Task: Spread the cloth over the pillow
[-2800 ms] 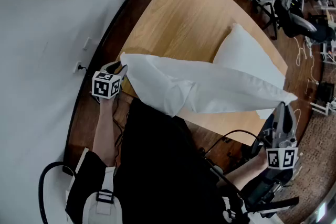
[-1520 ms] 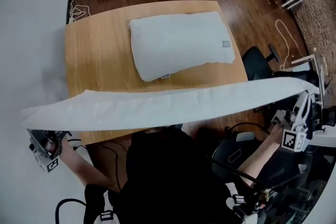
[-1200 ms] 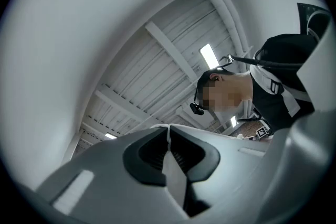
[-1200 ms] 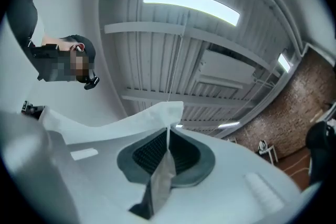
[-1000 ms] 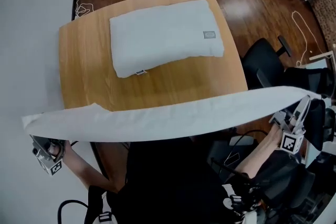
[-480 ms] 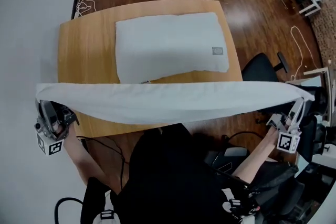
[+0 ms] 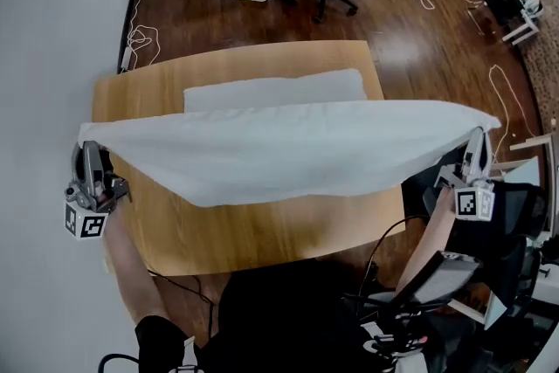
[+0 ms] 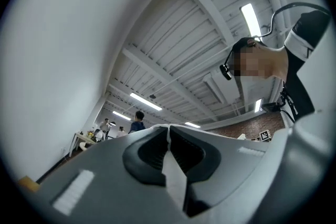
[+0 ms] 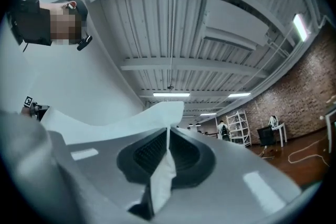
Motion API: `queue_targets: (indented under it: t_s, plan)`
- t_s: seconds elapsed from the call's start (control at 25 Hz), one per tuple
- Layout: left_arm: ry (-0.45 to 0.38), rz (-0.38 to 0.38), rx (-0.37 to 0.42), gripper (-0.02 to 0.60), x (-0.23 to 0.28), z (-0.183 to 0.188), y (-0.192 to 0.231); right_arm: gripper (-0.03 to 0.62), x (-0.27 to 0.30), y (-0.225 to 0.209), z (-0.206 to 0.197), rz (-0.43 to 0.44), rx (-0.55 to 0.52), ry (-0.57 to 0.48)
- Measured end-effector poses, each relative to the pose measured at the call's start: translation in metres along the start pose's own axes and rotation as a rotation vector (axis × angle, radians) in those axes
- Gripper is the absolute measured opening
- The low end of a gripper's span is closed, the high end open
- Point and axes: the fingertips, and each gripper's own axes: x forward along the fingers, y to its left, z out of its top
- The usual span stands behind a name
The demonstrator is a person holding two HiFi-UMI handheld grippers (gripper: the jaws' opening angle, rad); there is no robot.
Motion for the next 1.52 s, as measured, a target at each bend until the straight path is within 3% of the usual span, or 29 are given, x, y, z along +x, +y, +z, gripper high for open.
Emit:
queue_targets:
  t_s: [0.12,0.24,0.32,0.4,0.44,0.52,0.6,0.72,0.76,0.84,0.88,0.92,0.96,1.04,1.12,1.2,1.28,1.36,1.52]
  plan:
    - [0.112,0.054,0.01,0.011,0.052,-0.067,0.05,0.018,0.088,-0.019,-0.069,0.045,0.059,0.032]
    - [0.268,0.124,0.003,0.011,0.09,-0.163,0.112,0.018,0.173,-0.035,-0.193,0.075,0.112,0.16]
    - [0.437,0.209,-0.033,0.011,0.093,-0.251,0.156,0.018,0.215,-0.028,-0.312,0.11,0.096,0.402]
    - [0.641,0.324,-0.129,0.011,0.074,-0.341,0.188,0.018,0.22,-0.012,-0.428,0.141,0.063,0.742]
    - [0.73,0.375,-0.171,0.011,0.06,-0.375,0.197,0.018,0.211,-0.003,-0.466,0.155,0.024,0.883]
    - [0.842,0.428,-0.205,0.011,0.039,-0.416,0.203,0.018,0.194,0.006,-0.5,0.189,-0.045,1.017]
    - [0.881,0.425,-0.191,0.012,0.034,-0.431,0.205,0.018,0.192,0.002,-0.507,0.211,-0.077,1.02]
    - [0.862,0.397,-0.155,0.012,0.045,-0.433,0.209,0.018,0.207,-0.006,-0.495,0.215,-0.077,0.937]
    - [0.868,0.389,-0.174,0.012,0.047,-0.437,0.209,0.018,0.208,-0.007,-0.492,0.215,-0.079,0.929]
    - [0.975,0.394,-0.272,0.06,0.035,-0.459,0.207,0.021,0.201,-0.002,-0.505,0.24,-0.097,1.013]
    - [1.055,0.404,-0.321,0.132,0.021,-0.469,0.205,0.047,0.193,0.003,-0.516,0.262,-0.094,1.091]
    - [1.124,0.411,-0.351,0.202,0.006,-0.474,0.203,0.156,0.182,0.006,-0.526,0.281,-0.071,1.169]
    - [1.166,0.416,-0.363,0.222,-0.008,-0.473,0.203,0.266,0.172,0.003,-0.53,0.287,-0.037,1.224]
    - [1.16,0.446,-0.364,0.222,-0.034,-0.455,0.207,0.304,0.157,-0.027,-0.517,0.224,0.021,1.243]
    - [1.068,0.471,-0.392,0.222,-0.052,-0.421,0.208,0.302,0.14,-0.068,-0.484,0.131,0.07,1.19]
    - [0.949,0.391,-0.467,0.221,-0.061,-0.383,0.179,0.302,0.107,-0.082,-0.44,0.147,0.138,1.106]
    - [0.884,0.22,-0.527,0.221,-0.077,-0.354,0.115,0.301,0.057,-0.053,-0.394,0.306,0.248,1.013]
    - [0.921,0.082,-0.493,0.221,-0.114,-0.339,0.048,0.301,0.0,-0.004,-0.358,0.473,0.312,0.963]
    - [1.116,-0.022,-0.41,0.222,-0.204,-0.359,-0.04,0.301,-0.116,0.054,-0.349,0.569,0.181,1.089]
